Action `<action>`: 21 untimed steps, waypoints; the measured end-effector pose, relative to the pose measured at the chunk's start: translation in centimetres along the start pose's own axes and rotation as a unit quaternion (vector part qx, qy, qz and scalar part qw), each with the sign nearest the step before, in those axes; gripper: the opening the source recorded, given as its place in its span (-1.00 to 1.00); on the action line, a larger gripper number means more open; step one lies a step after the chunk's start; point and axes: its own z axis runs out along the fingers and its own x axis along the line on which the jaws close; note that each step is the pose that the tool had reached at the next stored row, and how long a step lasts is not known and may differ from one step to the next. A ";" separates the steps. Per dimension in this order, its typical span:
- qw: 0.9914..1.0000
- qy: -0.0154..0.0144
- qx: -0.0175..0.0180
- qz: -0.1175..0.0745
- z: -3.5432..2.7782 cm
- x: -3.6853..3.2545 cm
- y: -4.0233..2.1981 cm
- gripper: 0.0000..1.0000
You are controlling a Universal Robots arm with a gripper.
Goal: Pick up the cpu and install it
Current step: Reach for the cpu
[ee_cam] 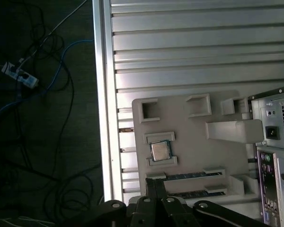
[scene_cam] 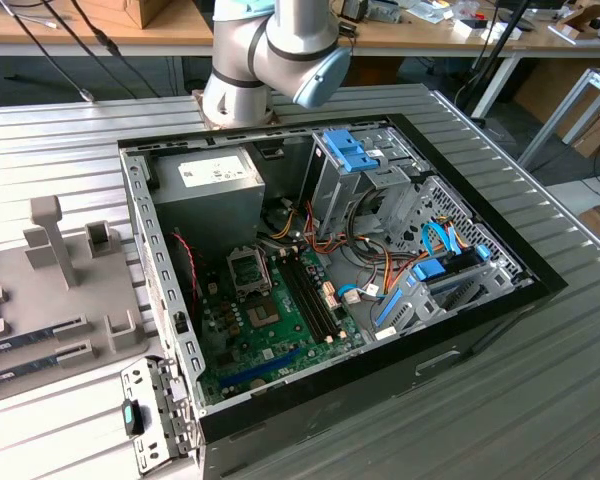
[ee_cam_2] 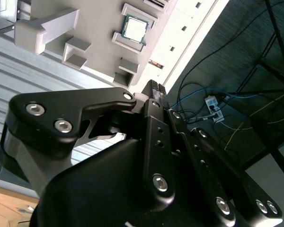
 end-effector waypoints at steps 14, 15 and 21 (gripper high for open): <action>1.000 0.000 0.000 0.000 -0.04 1.44 -0.11 -0.79; 1.000 0.000 0.000 0.000 -0.05 1.54 -0.12 -0.79; 1.000 0.000 0.000 0.000 -0.07 2.11 -0.15 -0.79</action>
